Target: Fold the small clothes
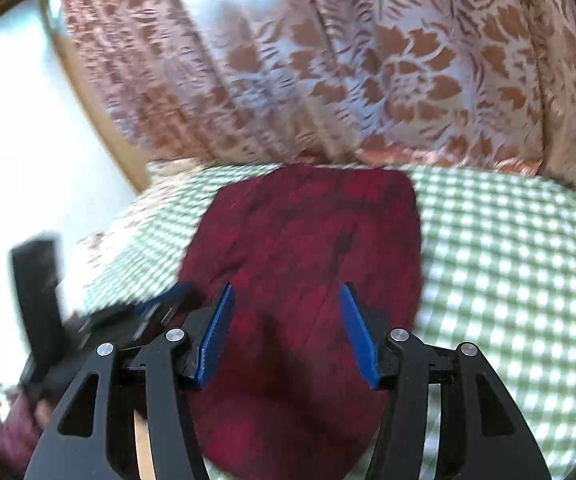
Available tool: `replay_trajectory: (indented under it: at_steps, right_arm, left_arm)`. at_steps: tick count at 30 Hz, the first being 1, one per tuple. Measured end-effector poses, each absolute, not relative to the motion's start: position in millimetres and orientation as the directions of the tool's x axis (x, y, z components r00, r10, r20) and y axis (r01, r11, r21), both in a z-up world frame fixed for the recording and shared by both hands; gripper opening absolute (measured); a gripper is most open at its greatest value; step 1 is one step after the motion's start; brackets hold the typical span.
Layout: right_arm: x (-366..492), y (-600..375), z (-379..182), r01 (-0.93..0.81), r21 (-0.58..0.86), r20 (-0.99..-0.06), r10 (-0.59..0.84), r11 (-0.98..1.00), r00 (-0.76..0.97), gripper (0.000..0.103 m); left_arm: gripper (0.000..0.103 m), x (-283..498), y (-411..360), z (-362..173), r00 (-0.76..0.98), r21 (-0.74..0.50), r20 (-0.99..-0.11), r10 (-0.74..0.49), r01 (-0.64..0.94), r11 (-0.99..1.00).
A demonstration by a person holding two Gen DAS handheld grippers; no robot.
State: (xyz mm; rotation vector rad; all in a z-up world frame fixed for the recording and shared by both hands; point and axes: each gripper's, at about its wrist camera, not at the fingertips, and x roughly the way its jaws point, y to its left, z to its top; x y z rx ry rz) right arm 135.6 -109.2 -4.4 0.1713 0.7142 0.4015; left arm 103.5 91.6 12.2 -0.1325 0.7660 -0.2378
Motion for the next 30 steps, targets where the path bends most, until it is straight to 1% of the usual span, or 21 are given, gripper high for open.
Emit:
replay_trajectory:
  at_steps: [3, 9, 22, 25, 30]
  right_arm:
    - [169, -101, -4, -0.255, 0.254, -0.626, 0.359, 0.933, 0.692, 0.054]
    - [199, -93, -8, -0.229, 0.193, -0.658, 0.299, 0.954, 0.691, 0.054]
    - [213, -75, -33, -0.202, 0.13, -0.693, 0.234, 0.971, 0.682, 0.055]
    - [215, -65, -49, -0.2, 0.067, -0.704, 0.188, 0.977, 0.685, 0.055]
    - [220, -69, -53, -0.206, 0.09, -0.71, 0.208, 0.974, 0.673, 0.056]
  left_arm:
    - [0.016, 103, 91, 12, 0.699, -0.2, -0.667, -0.258, 0.166, 0.966]
    - [0.016, 103, 88, 10, 0.71, -0.164, -0.664, -0.235, 0.169, 0.972]
    - [0.016, 106, 92, 4, 0.714, -0.167, -0.66, -0.233, 0.162, 0.972]
    - [0.017, 109, 94, -3, 0.713, -0.175, -0.661, -0.234, 0.158, 0.972]
    - [0.017, 109, 94, -1, 0.714, -0.203, -0.656, -0.244, 0.144, 0.969]
